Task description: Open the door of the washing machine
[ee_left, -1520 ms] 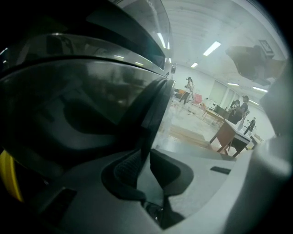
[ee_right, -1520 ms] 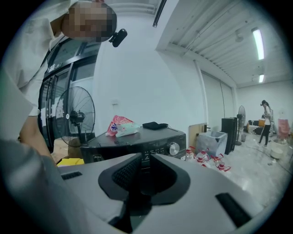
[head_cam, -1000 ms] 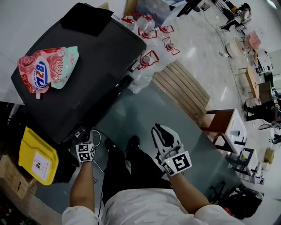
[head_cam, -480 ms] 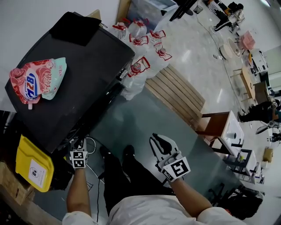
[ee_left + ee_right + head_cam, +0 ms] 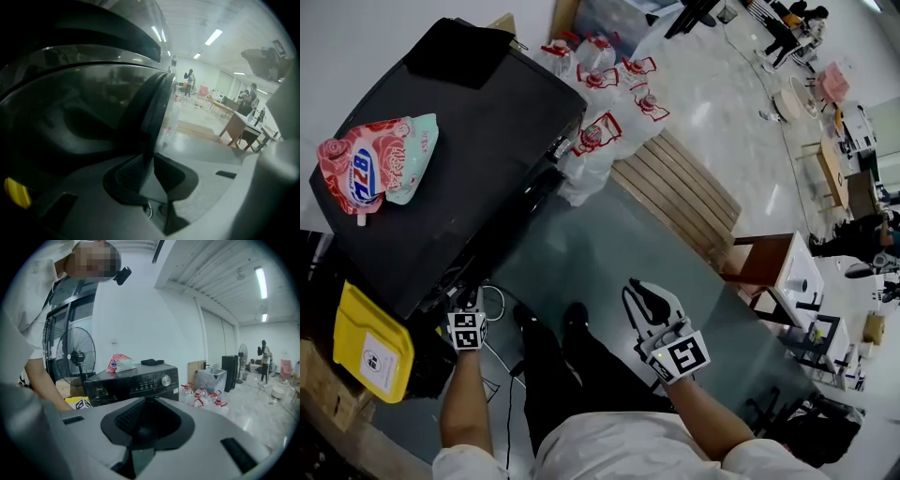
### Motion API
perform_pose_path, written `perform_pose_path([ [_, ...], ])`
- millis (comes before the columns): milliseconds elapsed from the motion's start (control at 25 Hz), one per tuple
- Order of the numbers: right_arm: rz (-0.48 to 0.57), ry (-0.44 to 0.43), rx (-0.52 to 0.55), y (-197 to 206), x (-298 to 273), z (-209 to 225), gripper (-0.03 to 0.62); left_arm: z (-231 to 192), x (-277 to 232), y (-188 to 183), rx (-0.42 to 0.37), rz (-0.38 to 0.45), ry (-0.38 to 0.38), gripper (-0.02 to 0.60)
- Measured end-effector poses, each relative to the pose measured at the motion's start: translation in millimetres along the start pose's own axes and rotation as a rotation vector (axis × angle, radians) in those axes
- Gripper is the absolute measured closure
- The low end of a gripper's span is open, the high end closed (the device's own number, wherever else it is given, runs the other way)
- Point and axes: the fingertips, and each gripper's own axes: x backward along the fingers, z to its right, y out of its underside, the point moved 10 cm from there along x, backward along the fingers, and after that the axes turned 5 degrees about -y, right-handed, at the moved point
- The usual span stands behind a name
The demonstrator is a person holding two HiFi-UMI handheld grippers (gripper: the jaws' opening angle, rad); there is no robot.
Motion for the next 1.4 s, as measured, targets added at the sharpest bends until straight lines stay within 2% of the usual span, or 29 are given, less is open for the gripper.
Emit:
perform_pose_path([
  [200, -0.010, 0.011, -0.018, 9, 8, 5, 0.520, 2, 0, 1, 0.042, -0.002, -0.012, 0.517],
  [1400, -0.001, 0.045, -0.042, 17, 12, 38, 0.520, 2, -1, -2, 0.066, -0.042, -0.023, 0.517],
])
